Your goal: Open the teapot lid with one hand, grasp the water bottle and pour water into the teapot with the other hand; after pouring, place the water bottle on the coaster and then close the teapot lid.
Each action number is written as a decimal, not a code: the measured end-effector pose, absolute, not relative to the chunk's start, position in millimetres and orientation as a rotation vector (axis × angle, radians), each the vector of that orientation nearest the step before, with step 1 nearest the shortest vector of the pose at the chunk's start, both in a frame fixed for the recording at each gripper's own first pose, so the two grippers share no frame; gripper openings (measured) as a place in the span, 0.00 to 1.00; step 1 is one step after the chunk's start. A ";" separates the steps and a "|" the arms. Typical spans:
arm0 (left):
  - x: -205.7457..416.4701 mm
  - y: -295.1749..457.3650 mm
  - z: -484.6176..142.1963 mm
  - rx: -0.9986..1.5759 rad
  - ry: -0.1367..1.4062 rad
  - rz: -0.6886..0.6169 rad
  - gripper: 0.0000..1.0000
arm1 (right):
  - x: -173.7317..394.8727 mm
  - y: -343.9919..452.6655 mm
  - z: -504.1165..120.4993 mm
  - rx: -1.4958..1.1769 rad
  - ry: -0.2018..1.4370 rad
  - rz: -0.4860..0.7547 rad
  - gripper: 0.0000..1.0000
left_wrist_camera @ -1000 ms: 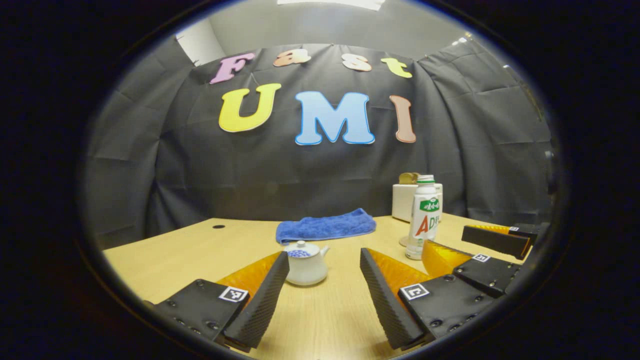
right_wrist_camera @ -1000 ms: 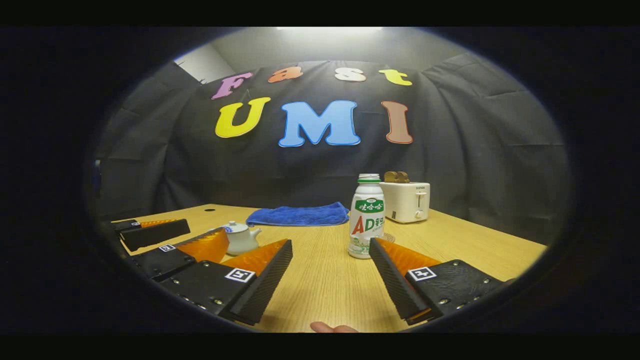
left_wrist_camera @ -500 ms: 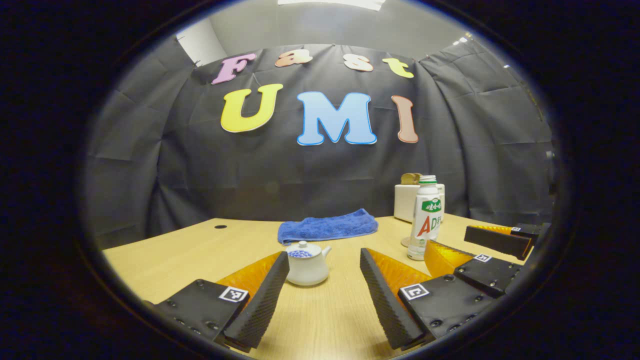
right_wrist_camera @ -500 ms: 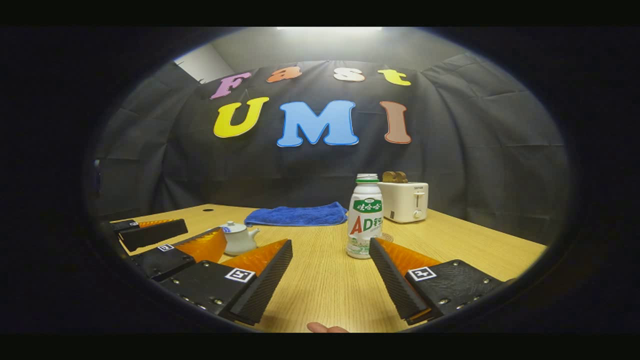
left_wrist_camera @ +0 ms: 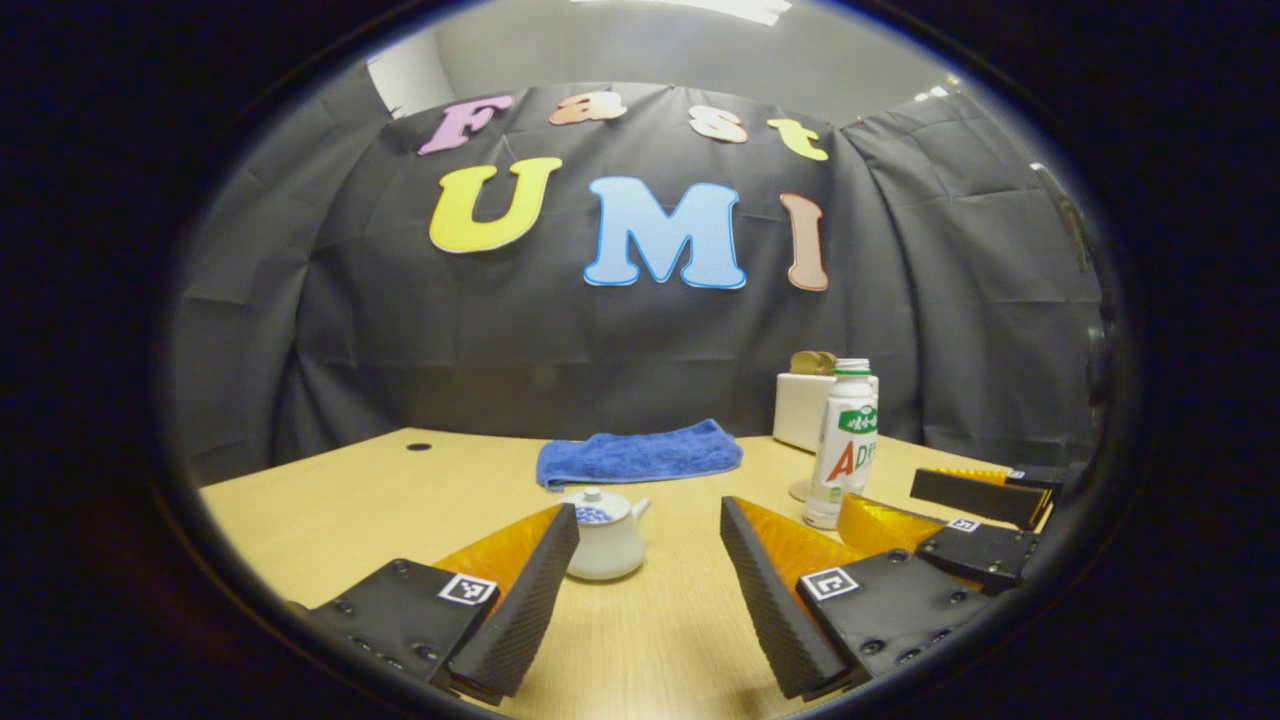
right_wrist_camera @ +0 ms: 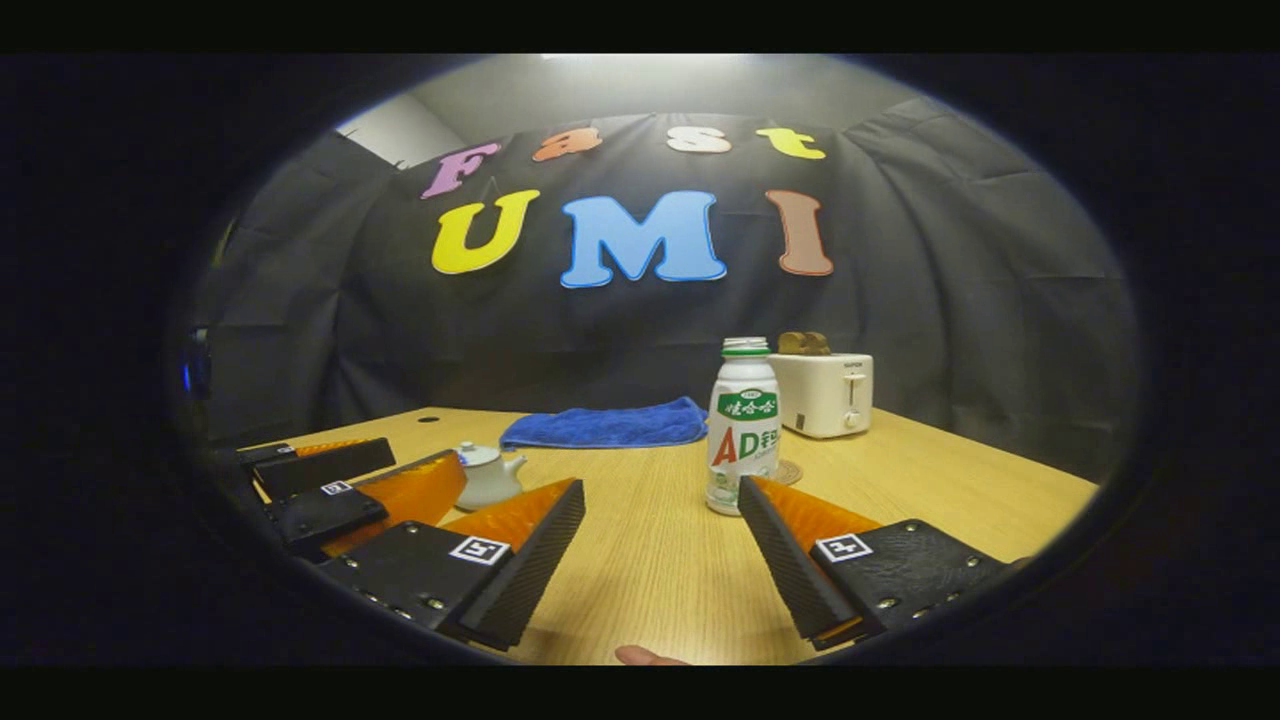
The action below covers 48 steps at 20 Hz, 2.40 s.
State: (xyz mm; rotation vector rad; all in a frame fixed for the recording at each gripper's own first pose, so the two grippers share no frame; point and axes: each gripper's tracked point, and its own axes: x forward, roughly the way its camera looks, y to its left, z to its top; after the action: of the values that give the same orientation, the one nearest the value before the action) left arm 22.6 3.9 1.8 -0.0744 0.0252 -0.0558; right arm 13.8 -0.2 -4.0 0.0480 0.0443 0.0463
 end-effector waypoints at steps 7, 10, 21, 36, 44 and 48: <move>74.2 27.9 7.7 -0.030 0.036 -0.032 0.99 | 19.8 -4.0 5.0 0.048 0.035 0.052 0.95; 94.7 33.5 0.8 -0.012 0.060 -0.018 0.98 | 19.5 -4.7 8.8 0.038 0.026 0.055 0.95; 132.1 48.0 -23.0 0.020 0.138 0.015 0.94 | 17.8 -7.3 8.6 0.041 0.041 0.069 0.95; 129.3 50.5 11.6 -0.058 0.064 -0.047 0.18 | 31.0 -44.3 17.1 0.025 0.010 0.011 0.95; 34.5 38.6 75.1 -0.053 -0.120 -0.116 0.14 | 66.7 -71.5 19.4 -0.080 0.021 -0.020 0.95; 9.6 37.1 95.5 -0.037 -0.171 -0.135 0.17 | 95.4 -74.5 9.9 -0.183 0.053 -0.024 0.95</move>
State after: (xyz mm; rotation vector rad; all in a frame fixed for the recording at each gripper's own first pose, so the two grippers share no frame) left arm 9.6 37.1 95.5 -0.0368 -0.1708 -0.1353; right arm 95.4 -74.5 9.9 -0.1831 0.0528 -0.0237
